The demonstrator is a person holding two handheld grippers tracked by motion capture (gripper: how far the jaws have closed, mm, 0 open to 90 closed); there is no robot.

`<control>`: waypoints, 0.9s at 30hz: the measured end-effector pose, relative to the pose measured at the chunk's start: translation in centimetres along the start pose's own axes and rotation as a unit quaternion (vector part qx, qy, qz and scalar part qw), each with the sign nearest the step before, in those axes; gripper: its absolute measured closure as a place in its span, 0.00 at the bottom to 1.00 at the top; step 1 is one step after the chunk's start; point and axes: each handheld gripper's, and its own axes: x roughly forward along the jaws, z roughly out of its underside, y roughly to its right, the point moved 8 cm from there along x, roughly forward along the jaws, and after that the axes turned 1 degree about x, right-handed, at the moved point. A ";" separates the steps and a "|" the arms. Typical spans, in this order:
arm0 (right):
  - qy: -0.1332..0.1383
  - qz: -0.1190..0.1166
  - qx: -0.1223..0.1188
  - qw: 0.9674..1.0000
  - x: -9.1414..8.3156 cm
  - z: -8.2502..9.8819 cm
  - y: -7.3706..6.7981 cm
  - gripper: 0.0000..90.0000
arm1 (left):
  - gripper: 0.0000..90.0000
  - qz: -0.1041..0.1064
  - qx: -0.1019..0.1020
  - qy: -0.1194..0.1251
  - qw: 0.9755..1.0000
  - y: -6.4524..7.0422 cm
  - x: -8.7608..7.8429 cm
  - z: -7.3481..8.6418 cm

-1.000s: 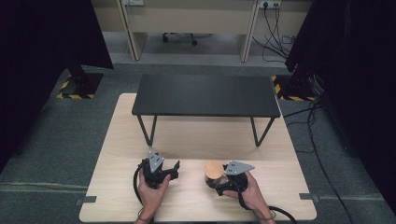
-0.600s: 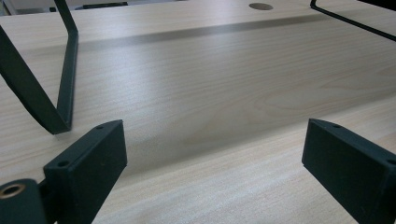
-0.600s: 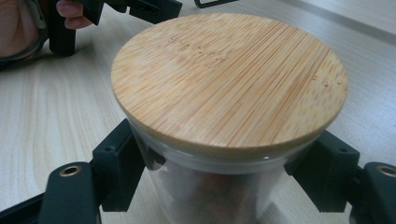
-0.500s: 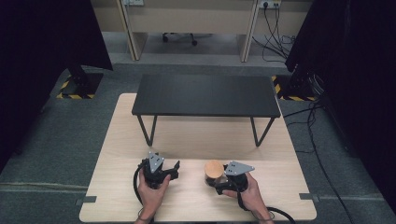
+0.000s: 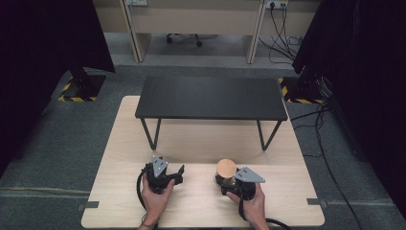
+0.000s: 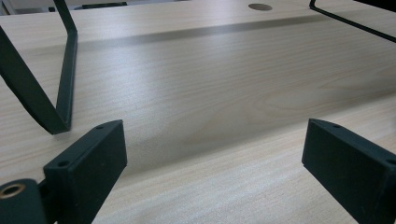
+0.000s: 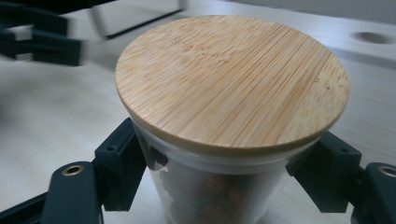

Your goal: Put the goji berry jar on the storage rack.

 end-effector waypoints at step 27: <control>0.066 0.121 0.064 0.988 -3.4 -5.7 1.6 0.29 | 0.07 -0.002 -0.001 0.003 1.000 0.1 0.0 0.0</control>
